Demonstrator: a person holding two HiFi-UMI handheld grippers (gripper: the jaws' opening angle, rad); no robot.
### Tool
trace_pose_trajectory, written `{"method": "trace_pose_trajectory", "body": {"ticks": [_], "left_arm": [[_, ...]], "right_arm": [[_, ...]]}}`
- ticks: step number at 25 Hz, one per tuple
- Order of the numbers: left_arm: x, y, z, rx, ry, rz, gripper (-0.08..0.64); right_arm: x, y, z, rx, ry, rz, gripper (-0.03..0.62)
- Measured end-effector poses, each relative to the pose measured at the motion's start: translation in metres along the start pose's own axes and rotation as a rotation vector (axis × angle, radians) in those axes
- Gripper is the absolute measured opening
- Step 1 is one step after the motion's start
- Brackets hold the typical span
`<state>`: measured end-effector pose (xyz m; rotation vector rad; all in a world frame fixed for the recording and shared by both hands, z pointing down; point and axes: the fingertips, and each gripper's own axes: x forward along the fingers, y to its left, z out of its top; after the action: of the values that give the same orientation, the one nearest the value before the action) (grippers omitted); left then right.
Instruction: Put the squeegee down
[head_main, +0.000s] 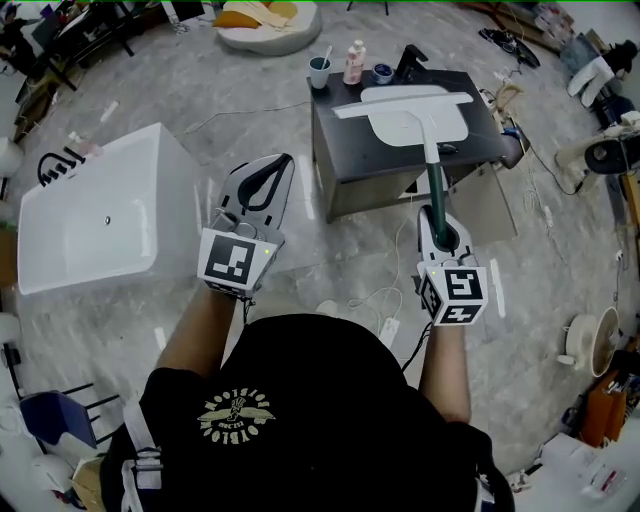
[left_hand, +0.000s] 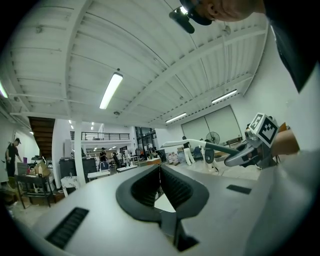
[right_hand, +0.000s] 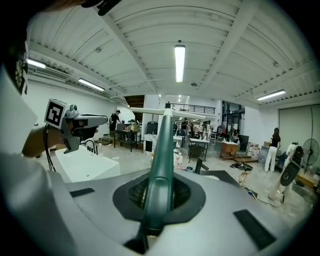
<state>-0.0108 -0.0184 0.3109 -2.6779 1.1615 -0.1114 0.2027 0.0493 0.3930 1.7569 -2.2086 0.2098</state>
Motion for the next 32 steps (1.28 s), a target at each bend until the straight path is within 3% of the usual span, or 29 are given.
{"method": "trace_pose_trajectory", "body": {"ticks": [7,32], "left_arm": [[0.015,0.016,0.007,0.007,-0.019,0.054,0.025],[0.113,0.081,-0.029,-0.006,0.007,-0.015,0.025]], "right_arm": [[0.019,-0.013,0.001,-0.018,-0.003,0.025,0.031],[0.132,-0.031,0.024,0.004,0.030,0.011,0.031]]}}
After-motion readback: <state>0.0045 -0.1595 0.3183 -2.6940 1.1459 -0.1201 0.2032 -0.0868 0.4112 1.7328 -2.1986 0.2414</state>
